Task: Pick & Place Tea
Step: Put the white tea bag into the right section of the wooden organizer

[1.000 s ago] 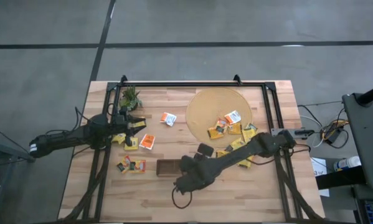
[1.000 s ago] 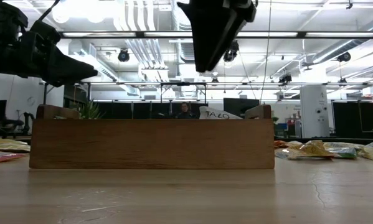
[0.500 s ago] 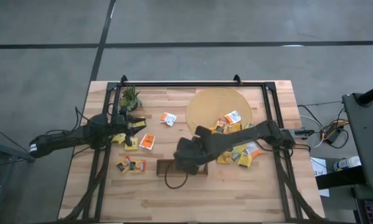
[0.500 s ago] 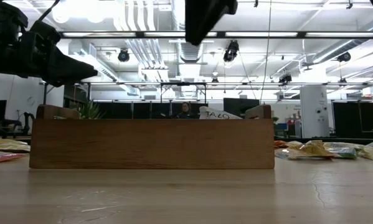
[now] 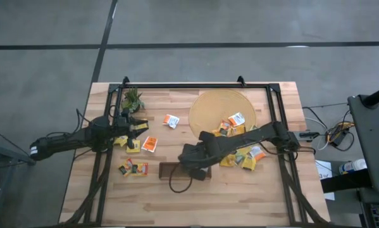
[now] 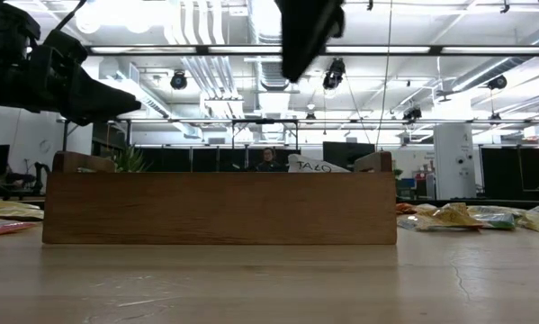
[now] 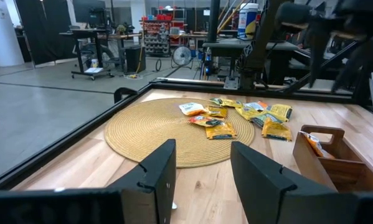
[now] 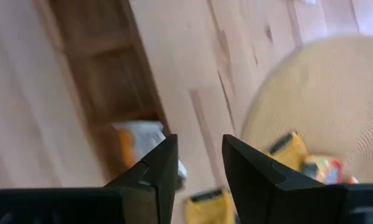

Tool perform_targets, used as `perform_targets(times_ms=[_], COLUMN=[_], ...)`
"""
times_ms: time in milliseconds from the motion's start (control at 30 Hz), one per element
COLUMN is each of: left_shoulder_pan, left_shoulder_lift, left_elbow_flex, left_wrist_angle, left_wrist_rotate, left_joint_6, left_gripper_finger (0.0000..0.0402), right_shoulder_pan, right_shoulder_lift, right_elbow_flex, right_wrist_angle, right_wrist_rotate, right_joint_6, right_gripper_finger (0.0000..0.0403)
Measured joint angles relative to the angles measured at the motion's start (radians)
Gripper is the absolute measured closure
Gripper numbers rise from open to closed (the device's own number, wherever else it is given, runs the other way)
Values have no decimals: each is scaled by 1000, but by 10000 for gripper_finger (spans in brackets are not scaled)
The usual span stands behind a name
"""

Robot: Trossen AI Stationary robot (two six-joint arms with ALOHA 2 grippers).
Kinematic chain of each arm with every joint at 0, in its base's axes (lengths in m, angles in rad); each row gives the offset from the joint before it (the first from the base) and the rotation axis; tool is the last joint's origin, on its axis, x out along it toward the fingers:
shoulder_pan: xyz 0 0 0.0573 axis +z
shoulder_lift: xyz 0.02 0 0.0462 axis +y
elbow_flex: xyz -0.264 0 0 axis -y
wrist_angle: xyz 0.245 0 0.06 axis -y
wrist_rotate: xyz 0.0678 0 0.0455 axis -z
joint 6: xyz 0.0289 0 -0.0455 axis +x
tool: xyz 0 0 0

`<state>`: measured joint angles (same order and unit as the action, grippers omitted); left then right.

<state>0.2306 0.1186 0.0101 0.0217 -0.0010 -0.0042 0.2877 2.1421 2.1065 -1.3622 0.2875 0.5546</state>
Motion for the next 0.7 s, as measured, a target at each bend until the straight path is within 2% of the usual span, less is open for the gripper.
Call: perform_targets(times_ms=[200,267,400,500,700], left_shoulder_pan=[0,0,0,0,0], left_shoulder_lift=[0,0,0,0,0], left_elbow_flex=[0,0,0,0,0], left_wrist_angle=[0,0,0,0,0], left_wrist_rotate=[0,0,0,0,0], left_joint_6=[0,0,0,0,0], left_gripper_finger=[255,255,255,255,255], right_shoulder_pan=[0,-1,-1,-1,2], right_shoulder_lift=[-207,-295,-427,-489,-522], right_elbow_flex=[-277,-379,-565,-662,-783], right_wrist_angle=[56,169,451,580,690], right_wrist_rotate=[112,134,132,127,84], right_joint_6=[101,120,38,-38,-96], right_gripper_finger=[280,280,280,280,280])
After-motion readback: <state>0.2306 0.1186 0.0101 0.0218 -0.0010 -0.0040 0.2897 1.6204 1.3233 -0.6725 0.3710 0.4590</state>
